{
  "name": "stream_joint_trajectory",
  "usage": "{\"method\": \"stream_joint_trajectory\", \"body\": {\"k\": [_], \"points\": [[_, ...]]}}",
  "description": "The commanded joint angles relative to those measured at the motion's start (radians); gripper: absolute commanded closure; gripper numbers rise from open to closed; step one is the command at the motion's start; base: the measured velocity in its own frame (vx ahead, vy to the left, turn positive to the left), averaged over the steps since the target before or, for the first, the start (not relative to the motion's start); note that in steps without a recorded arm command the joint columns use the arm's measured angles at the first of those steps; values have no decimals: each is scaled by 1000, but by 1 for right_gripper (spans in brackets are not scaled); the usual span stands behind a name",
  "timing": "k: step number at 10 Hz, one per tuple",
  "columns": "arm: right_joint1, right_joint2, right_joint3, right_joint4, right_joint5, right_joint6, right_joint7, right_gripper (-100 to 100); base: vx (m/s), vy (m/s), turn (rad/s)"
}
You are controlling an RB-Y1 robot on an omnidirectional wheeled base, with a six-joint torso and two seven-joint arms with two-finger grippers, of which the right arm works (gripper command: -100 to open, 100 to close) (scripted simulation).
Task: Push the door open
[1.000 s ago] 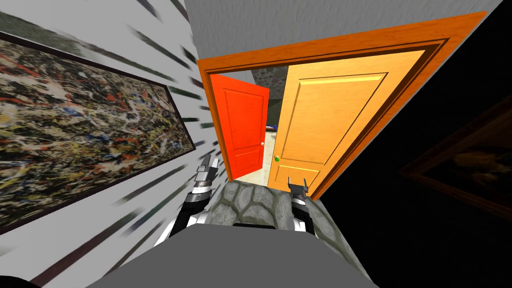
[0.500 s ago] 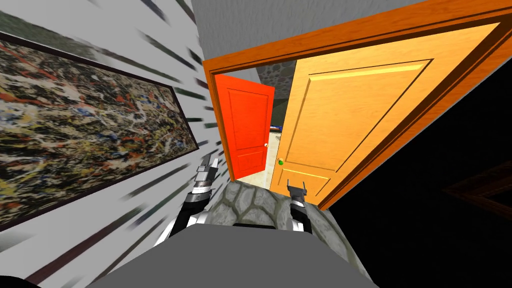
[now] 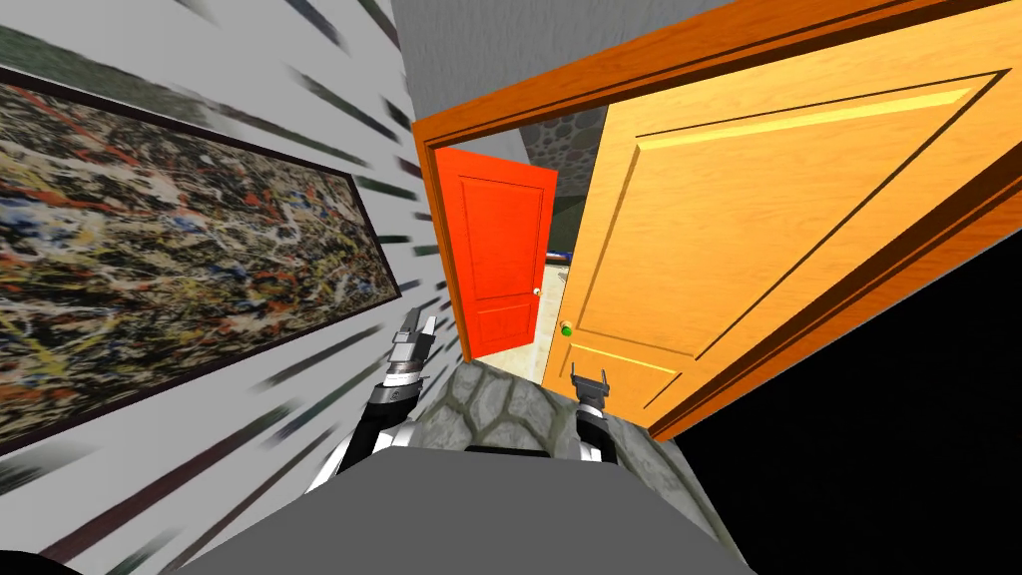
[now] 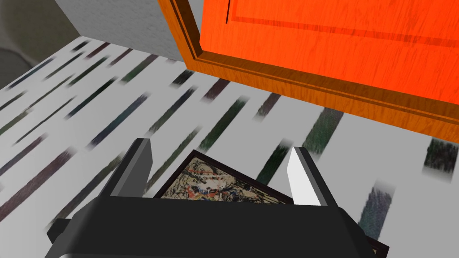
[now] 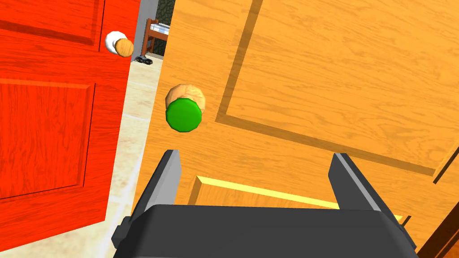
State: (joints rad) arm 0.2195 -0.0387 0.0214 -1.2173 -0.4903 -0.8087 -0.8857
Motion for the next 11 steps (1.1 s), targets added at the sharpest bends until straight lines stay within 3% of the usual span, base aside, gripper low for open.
{"method": "stream_joint_trajectory", "body": {"k": [1,11], "points": [[-12,8,2,31,-14,-5,-26,-100,76,-56,121],[-63,73,18,220,-101,-42,-189,-100,85,-85,134]]}}
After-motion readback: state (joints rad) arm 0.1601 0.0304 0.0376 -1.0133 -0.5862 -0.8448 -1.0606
